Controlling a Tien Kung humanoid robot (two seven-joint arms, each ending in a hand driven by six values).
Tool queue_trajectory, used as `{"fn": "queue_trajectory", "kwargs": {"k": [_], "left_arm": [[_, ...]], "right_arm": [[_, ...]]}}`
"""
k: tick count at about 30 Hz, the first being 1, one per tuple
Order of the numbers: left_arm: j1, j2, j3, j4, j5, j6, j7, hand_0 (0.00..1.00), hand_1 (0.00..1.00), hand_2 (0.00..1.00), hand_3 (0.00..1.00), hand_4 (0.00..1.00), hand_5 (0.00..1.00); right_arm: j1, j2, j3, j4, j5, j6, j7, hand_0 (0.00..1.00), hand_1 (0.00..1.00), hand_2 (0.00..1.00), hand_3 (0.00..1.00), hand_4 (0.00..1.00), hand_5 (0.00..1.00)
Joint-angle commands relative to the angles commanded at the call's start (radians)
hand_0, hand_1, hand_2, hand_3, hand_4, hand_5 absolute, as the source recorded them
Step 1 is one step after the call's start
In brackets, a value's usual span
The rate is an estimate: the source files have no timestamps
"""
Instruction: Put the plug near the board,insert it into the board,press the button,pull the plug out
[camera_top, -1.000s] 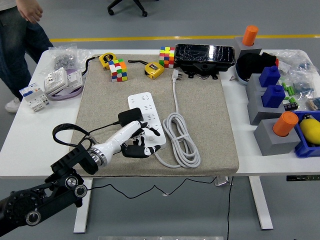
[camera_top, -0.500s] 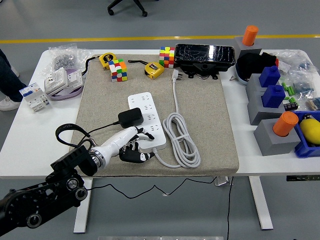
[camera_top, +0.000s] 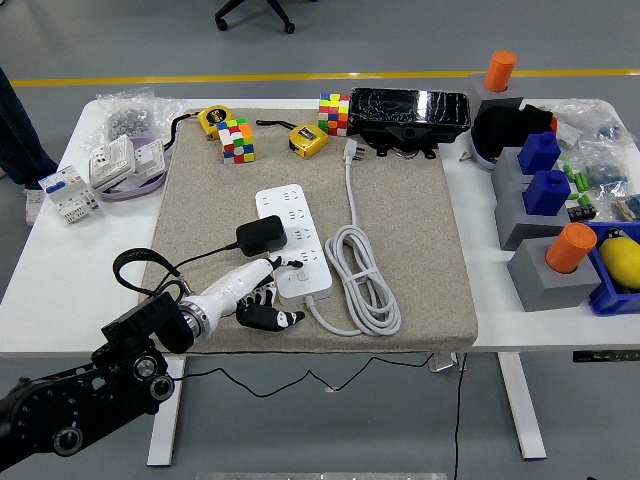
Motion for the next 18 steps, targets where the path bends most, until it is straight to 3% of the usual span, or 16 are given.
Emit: {"fn": "queue_trajectory", "kwargs": {"k": [11, 18], "left_arm": [[0.006, 0.007, -0.011, -0.035, -0.005, 0.004, -0.012, 0.074, 0.073, 0.138, 0.823, 0.832, 0.23], [0.007, 0.009, -0.004, -0.024, -0.008, -0.007, 0.0, 0.074, 0.073, 0.138, 0.816, 0.832, 0.23]], "right_arm": [[-0.002, 0.0, 0.001, 0.001, -0.001, 0.0, 0.0, 0.542, 0.646, 0.666, 0.568, 0.909, 0.428], [-0.002, 0.001, 0.003, 0.0, -0.001, 0.001, 0.0, 0.542, 0.646, 0.666, 0.568, 0.909, 0.428]]}}
